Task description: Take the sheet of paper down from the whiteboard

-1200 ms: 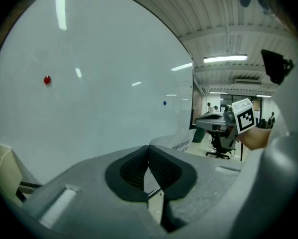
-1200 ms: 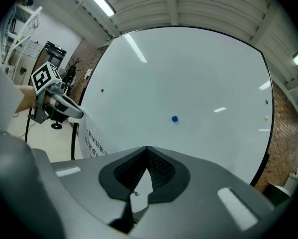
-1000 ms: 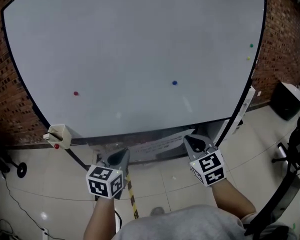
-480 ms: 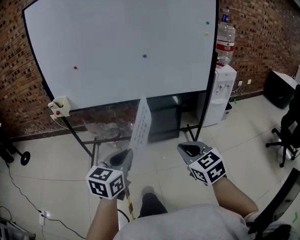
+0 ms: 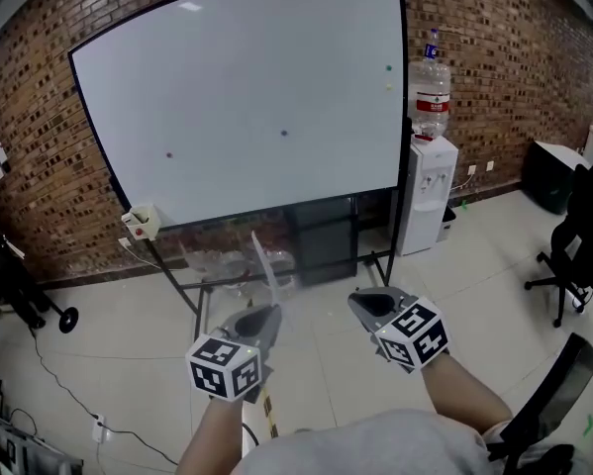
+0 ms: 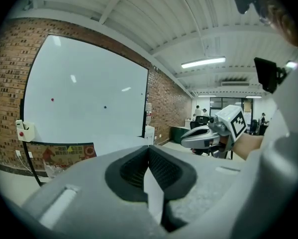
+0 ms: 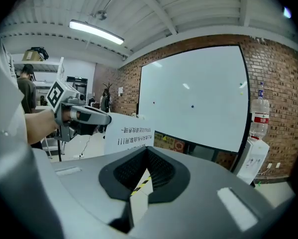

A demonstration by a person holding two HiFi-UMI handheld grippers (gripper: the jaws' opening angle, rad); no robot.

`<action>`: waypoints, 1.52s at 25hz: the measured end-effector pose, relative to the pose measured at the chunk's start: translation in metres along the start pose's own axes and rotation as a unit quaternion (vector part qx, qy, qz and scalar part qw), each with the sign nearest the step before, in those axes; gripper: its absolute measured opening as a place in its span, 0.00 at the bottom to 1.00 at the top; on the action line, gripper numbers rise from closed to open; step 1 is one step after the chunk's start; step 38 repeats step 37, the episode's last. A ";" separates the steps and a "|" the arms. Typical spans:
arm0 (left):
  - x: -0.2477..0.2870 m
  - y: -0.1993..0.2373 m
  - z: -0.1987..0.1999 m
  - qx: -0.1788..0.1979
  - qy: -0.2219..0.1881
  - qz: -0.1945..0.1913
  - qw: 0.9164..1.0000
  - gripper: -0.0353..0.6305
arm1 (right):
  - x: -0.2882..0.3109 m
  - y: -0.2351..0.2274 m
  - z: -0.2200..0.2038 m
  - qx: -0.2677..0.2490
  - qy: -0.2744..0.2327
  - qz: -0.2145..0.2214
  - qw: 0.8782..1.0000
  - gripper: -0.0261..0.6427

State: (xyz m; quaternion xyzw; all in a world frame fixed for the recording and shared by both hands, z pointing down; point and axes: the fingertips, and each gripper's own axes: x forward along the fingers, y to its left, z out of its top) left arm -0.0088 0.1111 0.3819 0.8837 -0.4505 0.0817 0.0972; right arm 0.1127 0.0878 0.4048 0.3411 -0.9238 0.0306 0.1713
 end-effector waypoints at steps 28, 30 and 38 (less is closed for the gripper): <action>-0.026 -0.050 -0.010 0.017 0.001 -0.028 0.999 0.06 | -0.047 0.029 -0.004 0.009 -0.013 -0.010 1.000 0.04; -0.027 -0.051 -0.010 0.018 0.000 -0.030 0.999 0.06 | -0.048 0.030 -0.005 0.010 -0.013 -0.011 1.000 0.04; -0.030 -0.058 -0.008 0.020 -0.003 -0.029 0.999 0.06 | -0.055 0.032 -0.006 0.010 -0.013 -0.013 1.000 0.04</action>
